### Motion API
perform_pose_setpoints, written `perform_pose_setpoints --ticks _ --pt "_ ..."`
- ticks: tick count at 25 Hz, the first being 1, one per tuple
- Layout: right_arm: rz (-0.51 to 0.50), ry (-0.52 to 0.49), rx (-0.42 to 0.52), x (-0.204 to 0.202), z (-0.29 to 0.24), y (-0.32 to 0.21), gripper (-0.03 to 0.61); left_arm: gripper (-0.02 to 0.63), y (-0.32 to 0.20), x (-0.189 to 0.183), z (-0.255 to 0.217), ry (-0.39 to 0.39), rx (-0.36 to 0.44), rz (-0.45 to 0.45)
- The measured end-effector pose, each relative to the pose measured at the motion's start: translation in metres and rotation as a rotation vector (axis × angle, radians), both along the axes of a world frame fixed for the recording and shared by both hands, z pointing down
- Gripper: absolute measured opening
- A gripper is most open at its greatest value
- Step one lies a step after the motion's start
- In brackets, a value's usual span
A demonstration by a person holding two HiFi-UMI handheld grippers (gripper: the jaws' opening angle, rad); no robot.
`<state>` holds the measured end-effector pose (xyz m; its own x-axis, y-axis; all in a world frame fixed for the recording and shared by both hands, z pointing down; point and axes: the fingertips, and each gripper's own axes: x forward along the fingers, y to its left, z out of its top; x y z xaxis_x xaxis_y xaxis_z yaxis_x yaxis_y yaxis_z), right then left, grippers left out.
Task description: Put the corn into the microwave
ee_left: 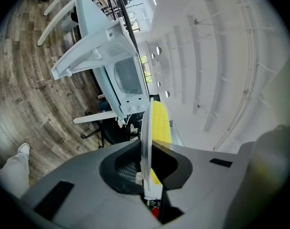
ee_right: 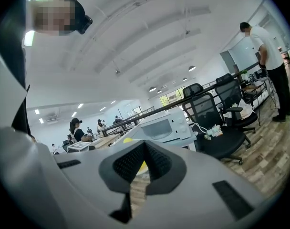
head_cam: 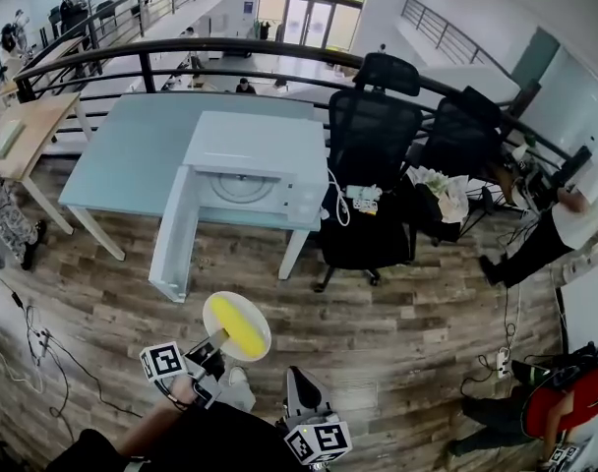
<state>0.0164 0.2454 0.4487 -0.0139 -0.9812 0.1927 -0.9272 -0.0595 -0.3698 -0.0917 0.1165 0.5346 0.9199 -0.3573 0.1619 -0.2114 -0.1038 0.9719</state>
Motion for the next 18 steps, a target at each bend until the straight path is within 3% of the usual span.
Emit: perform_pose_setpoints --ticks 18 --pt "-0.100 0.009 -0.032 -0.014 0.004 -0.077 0.008 0.034 -0.057 0.002 0.001 -0.016 -0.008 -0.029"
